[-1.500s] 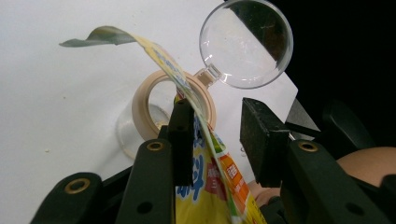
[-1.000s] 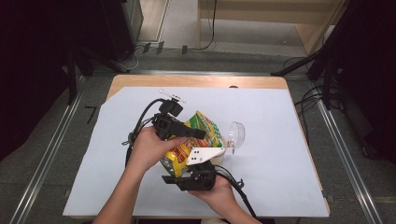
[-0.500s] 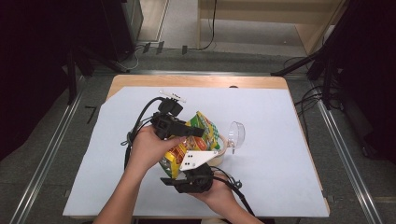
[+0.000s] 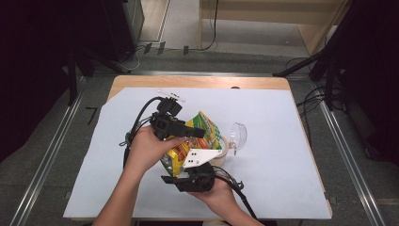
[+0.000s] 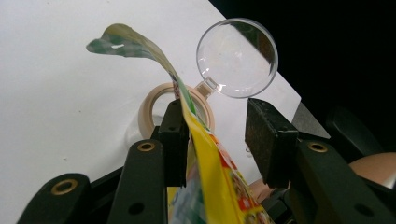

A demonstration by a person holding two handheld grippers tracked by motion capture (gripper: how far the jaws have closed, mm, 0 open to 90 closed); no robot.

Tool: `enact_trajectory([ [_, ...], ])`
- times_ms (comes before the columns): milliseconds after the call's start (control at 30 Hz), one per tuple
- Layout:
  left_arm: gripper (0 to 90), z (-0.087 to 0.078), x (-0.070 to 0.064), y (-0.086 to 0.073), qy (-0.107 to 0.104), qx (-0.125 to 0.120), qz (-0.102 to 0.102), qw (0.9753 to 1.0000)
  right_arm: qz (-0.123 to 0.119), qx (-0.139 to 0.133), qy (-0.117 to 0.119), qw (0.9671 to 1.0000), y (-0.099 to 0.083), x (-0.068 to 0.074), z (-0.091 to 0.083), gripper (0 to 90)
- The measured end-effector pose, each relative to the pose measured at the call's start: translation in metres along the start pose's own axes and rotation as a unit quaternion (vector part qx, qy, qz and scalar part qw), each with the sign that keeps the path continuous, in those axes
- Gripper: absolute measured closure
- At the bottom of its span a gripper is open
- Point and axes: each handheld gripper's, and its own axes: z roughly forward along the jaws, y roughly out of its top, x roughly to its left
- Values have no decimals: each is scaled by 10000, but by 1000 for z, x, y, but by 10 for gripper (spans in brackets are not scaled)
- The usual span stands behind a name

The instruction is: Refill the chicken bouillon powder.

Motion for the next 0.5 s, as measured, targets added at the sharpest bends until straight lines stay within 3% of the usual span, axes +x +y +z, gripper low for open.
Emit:
enact_trajectory([
  [267, 632, 1, 1, 4, 60, 64, 24, 10000, 99, 90, 70, 9999, 3, -1, -1, 662],
  [500, 653, -1, 2, 12, 145, 52, 27, 9999, -110, 174, 69, 9998, 13, -4, -4, 624],
])
